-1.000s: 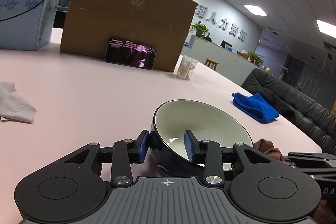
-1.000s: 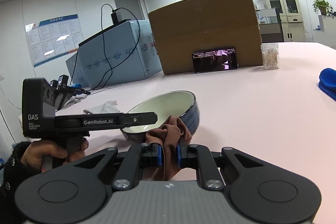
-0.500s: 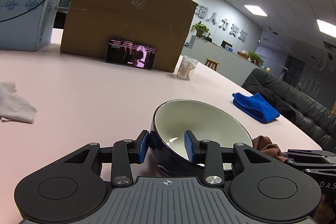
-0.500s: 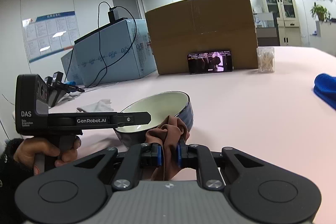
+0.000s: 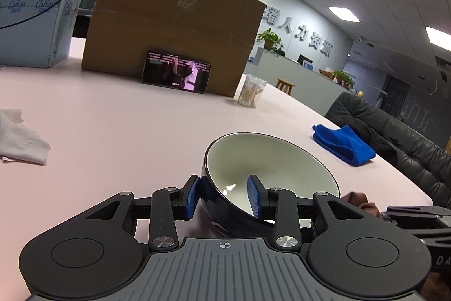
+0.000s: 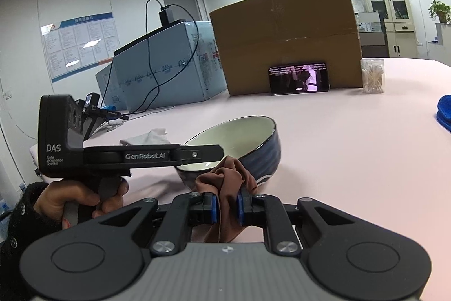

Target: Clean bowl

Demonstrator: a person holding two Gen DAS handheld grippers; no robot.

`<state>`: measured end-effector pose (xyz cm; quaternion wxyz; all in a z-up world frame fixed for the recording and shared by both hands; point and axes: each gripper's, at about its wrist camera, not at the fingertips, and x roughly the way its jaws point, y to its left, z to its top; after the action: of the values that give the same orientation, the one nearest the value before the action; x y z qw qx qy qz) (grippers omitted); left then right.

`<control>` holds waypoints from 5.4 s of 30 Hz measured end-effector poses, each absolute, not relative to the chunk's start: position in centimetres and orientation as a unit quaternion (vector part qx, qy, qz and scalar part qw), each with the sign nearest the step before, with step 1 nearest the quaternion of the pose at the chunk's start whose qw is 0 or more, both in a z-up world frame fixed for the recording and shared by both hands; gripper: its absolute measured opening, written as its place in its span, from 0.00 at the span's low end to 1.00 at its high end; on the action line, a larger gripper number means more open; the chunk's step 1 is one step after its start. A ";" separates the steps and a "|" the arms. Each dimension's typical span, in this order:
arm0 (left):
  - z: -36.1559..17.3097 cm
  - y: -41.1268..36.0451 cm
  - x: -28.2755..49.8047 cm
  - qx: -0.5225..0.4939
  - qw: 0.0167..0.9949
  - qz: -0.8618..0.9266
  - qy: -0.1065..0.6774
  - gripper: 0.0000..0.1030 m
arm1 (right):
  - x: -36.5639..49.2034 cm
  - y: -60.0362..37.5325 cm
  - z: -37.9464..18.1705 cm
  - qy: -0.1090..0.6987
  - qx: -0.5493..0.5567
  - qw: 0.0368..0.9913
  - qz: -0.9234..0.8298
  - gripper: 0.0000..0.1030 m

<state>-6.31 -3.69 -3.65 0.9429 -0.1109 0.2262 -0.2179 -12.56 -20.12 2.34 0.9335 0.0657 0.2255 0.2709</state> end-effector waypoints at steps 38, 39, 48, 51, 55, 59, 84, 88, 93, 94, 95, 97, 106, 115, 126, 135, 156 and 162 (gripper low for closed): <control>-1.5 -4.4 -3.4 -0.074 0.930 -0.238 0.269 0.24 | -12.2 -19.4 2.2 0.225 0.039 0.943 0.241 0.15; -1.5 -4.5 -3.8 -0.072 0.932 -0.234 0.267 0.24 | -12.2 -19.3 2.3 0.225 0.034 0.945 0.235 0.15; -1.4 -4.5 -6.1 -0.061 0.942 -0.212 0.254 0.24 | -12.2 -19.4 2.5 0.221 0.020 0.956 0.193 0.15; -1.4 -4.5 -7.0 -0.059 0.946 -0.204 0.244 0.24 | -12.2 -19.4 2.4 0.219 0.018 0.958 0.185 0.15; -1.2 -4.0 -7.9 -0.069 0.946 -0.214 0.232 0.25 | -11.9 -19.8 2.3 0.217 0.023 0.960 0.174 0.15; -1.2 -3.5 -7.2 -0.086 0.943 -0.222 0.235 0.25 | -11.5 -20.0 2.4 0.214 0.030 0.962 0.169 0.15; -3.0 -3.2 -4.8 -0.107 0.937 -0.237 0.232 0.24 | -13.5 -18.8 2.1 0.230 0.044 0.948 0.218 0.15; -3.3 -3.1 -4.7 -0.111 0.937 -0.235 0.235 0.26 | -13.1 -18.8 2.6 0.220 0.044 0.953 0.204 0.15; -3.4 -3.1 -4.8 -0.112 0.936 -0.236 0.235 0.26 | -12.8 -19.0 2.6 0.217 0.041 0.959 0.179 0.15; -3.4 -3.0 -4.8 -0.113 0.936 -0.236 0.236 0.26 | -12.9 -18.9 2.6 0.217 0.040 0.959 0.178 0.15; -3.5 -3.0 -4.7 -0.113 0.935 -0.236 0.237 0.26 | -13.0 -18.7 2.6 0.217 0.036 0.959 0.177 0.14; -3.5 -3.0 -4.7 -0.113 0.935 -0.236 0.239 0.26 | -13.2 -18.5 2.6 0.219 0.038 0.957 0.189 0.14; -3.5 -3.0 -4.8 -0.115 0.935 -0.235 0.238 0.26 | -13.8 -17.6 2.6 0.222 0.040 0.948 0.223 0.15; -3.5 -3.1 -4.8 -0.112 0.936 -0.235 0.236 0.27 | -13.6 -18.4 2.5 0.220 0.049 0.950 0.216 0.11; -3.5 -3.2 -4.5 -0.113 0.936 -0.235 0.237 0.27 | -14.2 -17.1 2.4 0.225 0.053 0.936 0.267 0.12; -3.5 -3.1 -4.5 -0.116 0.935 -0.240 0.235 0.28 | -14.0 -18.2 2.7 0.218 0.052 0.948 0.225 0.12; -3.6 -3.1 -4.8 -0.117 0.934 -0.243 0.234 0.31 | -14.1 -17.1 2.1 0.234 0.057 0.933 0.268 0.12; -3.6 -3.2 -4.8 -0.115 0.934 -0.244 0.234 0.31 | -13.7 -18.6 2.2 0.227 0.067 0.946 0.222 0.13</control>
<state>-4.78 -3.22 -3.57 0.9340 -0.1154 0.2340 -0.2439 -13.68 -18.63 2.19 0.9458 0.0667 0.2273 0.2222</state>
